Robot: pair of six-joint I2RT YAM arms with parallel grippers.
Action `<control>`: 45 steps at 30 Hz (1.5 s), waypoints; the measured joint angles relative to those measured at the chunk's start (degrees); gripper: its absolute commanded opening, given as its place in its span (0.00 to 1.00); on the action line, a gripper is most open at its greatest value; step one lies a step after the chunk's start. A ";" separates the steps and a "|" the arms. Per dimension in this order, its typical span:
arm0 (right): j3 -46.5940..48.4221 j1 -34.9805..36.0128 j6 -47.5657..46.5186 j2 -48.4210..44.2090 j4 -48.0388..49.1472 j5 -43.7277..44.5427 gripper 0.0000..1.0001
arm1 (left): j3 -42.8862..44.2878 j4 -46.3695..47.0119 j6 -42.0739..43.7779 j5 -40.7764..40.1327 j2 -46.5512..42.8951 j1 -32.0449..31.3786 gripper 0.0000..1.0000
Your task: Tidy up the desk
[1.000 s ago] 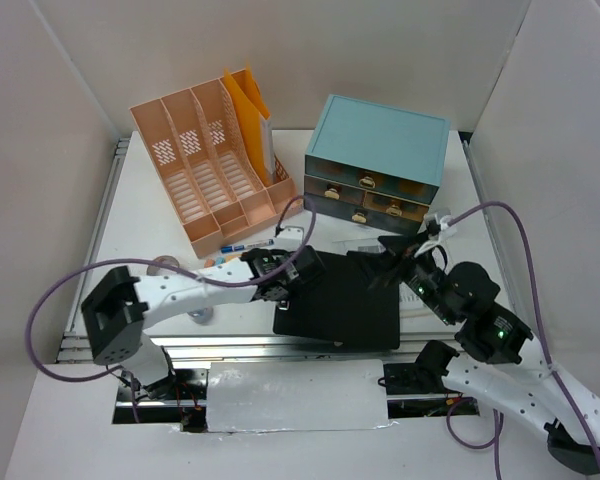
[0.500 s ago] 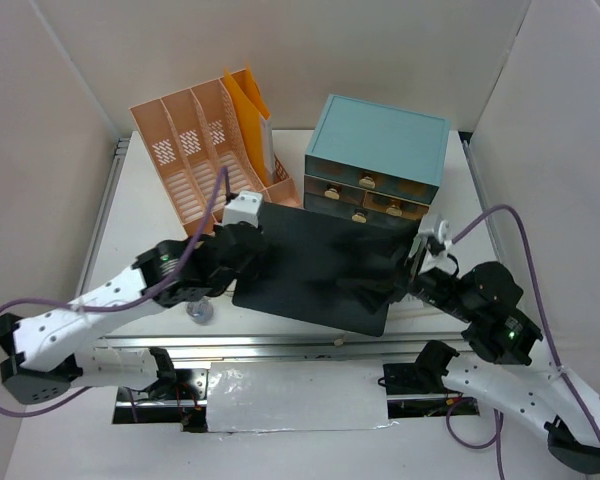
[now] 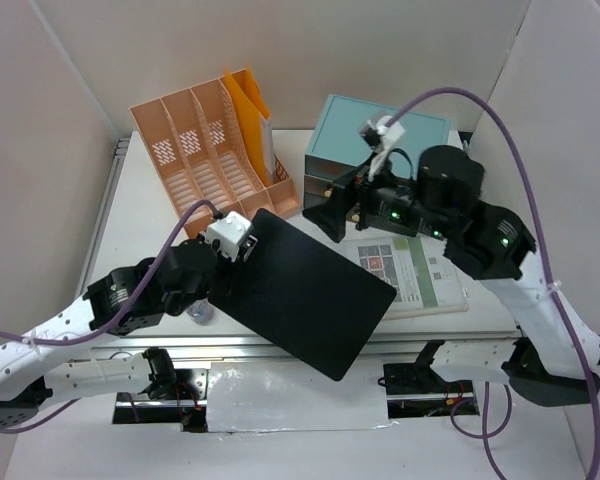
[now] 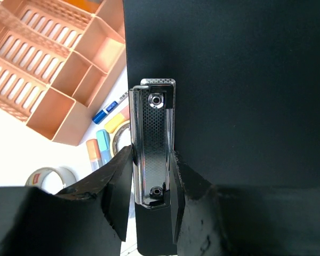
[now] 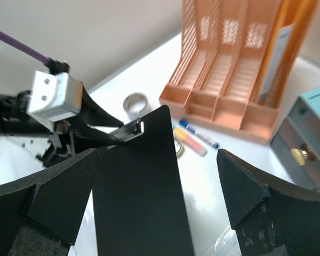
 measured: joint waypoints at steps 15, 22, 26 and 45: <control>-4.81 -0.20 -2.58 5.27 -7.15 -23.71 0.80 | -2.14 4.57 6.93 16.33 -8.59 -2.08 0.00; -3.89 -0.20 -2.60 9.57 -7.48 -26.97 0.48 | -2.86 4.48 7.56 18.51 -7.43 -2.10 0.00; -3.52 -0.44 -2.29 12.79 -7.87 -26.75 0.50 | -3.08 4.48 8.00 18.01 -7.58 -2.12 0.00; -9.49 -0.39 0.70 7.80 -2.60 -23.54 0.00 | 1.81 1.79 8.28 10.08 -4.96 -5.44 0.99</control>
